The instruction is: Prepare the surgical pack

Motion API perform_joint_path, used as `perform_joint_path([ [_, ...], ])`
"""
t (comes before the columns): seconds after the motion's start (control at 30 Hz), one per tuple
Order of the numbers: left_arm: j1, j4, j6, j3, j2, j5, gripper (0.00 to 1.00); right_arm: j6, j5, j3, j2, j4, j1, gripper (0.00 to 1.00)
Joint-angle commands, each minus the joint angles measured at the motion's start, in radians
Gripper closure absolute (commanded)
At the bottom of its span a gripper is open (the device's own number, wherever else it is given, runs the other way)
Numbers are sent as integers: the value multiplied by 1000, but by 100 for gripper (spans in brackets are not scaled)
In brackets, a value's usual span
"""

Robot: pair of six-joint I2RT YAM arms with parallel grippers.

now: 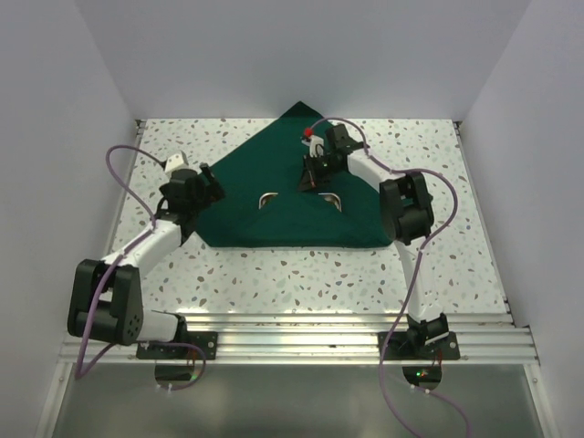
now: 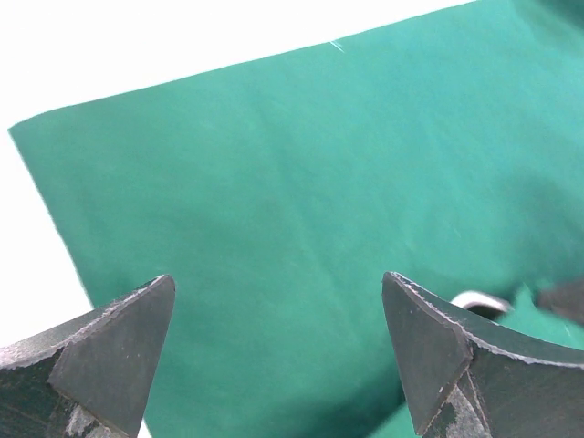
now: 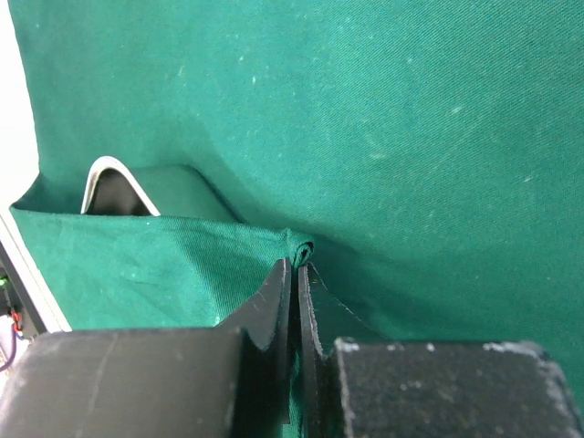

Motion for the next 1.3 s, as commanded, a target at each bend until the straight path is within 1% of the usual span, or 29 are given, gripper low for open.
perform_joint_path([
  [0.0,28,-65,12,40,-24,-132,0,13,17,54,34,-24,-3,100],
  [0.07,36,-91,12,57,-1,-193,0,1,7,55,41,-37,-3,100],
  [0.13,56,-105,8,81,43,-206,0,-8,6,40,35,-34,-3,100],
  [0.2,74,-141,10,96,92,-210,0,-10,3,14,20,-13,-3,98],
  [0.37,127,-197,23,159,173,-242,0,-5,-6,9,34,-10,-3,97],
  [0.47,146,-191,30,172,210,-249,0,-3,-11,-1,32,1,-3,97],
  [0.53,175,-171,32,181,232,-223,0,-5,-8,-5,27,-1,-1,98],
  [0.6,217,-134,32,185,253,-145,1,-7,-5,-15,21,4,-3,98],
  [0.67,263,-126,29,211,275,-67,3,-5,-5,-21,17,7,-3,98],
  [0.77,318,-126,20,239,307,3,4,-7,-5,-23,23,6,-1,99],
  [0.9,367,-60,4,216,336,75,10,-2,-14,-15,34,9,-3,99],
  [0.93,372,-53,0,219,347,83,13,1,-19,-14,35,10,-1,99],
  [1.07,374,-48,-8,265,404,98,18,3,-26,-12,40,15,-3,99],
  [1.1,381,-51,-6,279,432,107,27,3,-32,-9,41,15,-1,99],
  [1.13,383,-60,-11,308,449,128,33,4,-34,-6,41,15,-3,99],
  [1.2,387,-74,-12,334,483,129,44,6,-45,2,40,13,-3,99],
  [1.27,386,-74,-17,347,493,124,46,1,-43,5,38,10,-3,99],
])
